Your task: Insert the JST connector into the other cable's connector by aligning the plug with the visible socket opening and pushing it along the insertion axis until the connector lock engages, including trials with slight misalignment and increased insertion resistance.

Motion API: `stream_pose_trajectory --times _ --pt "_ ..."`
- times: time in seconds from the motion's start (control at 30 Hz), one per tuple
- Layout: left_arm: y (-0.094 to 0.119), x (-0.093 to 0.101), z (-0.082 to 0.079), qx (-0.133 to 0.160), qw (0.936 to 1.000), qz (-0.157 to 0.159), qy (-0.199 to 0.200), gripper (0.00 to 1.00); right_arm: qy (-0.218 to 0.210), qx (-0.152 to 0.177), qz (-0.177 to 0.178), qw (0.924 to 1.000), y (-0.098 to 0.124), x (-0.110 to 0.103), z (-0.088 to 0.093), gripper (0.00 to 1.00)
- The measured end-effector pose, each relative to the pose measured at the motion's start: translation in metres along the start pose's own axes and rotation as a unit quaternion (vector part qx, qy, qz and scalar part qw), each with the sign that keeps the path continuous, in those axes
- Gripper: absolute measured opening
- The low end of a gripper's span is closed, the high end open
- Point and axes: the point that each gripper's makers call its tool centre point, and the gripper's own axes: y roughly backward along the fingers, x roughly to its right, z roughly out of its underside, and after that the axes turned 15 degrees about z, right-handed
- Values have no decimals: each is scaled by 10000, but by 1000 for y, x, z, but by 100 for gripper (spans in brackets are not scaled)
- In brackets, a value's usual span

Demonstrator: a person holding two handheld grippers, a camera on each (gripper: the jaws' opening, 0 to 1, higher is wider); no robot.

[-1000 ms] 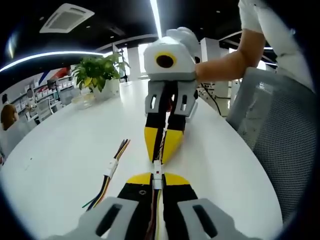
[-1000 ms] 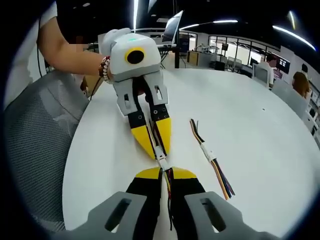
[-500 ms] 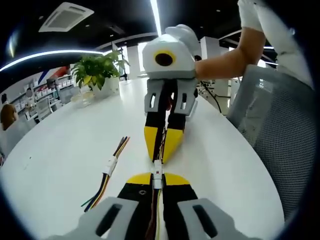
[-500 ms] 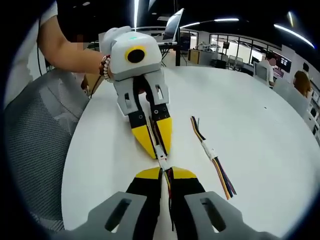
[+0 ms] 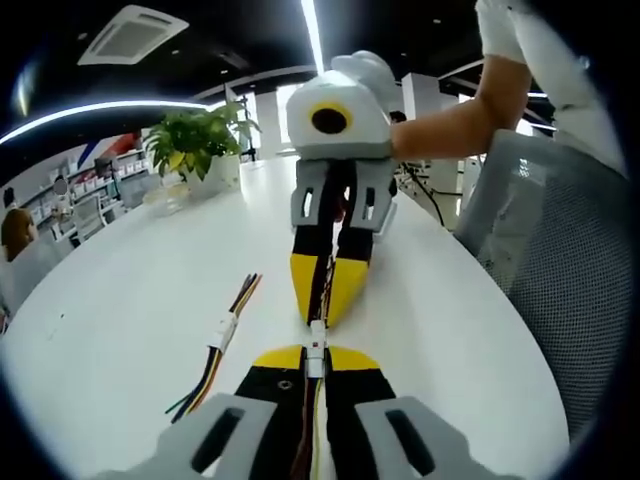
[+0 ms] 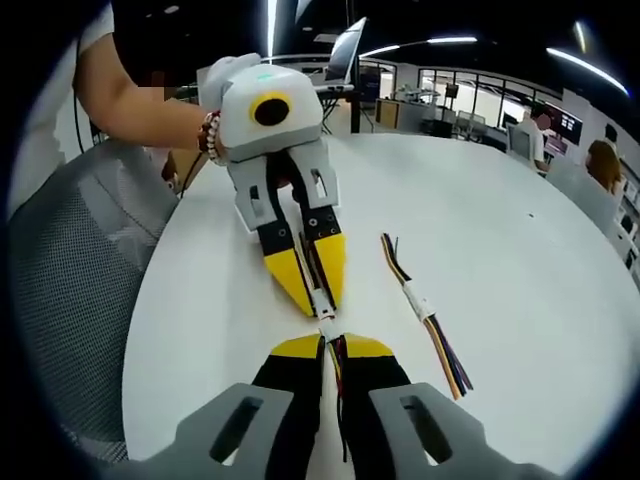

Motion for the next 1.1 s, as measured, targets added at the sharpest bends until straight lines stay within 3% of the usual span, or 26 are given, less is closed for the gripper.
stream_pose_trajectory --times 1.1 --pt "2 4 -2 76 10000 48 -8 0 -261 163 39 9995 3 2 -4 2"
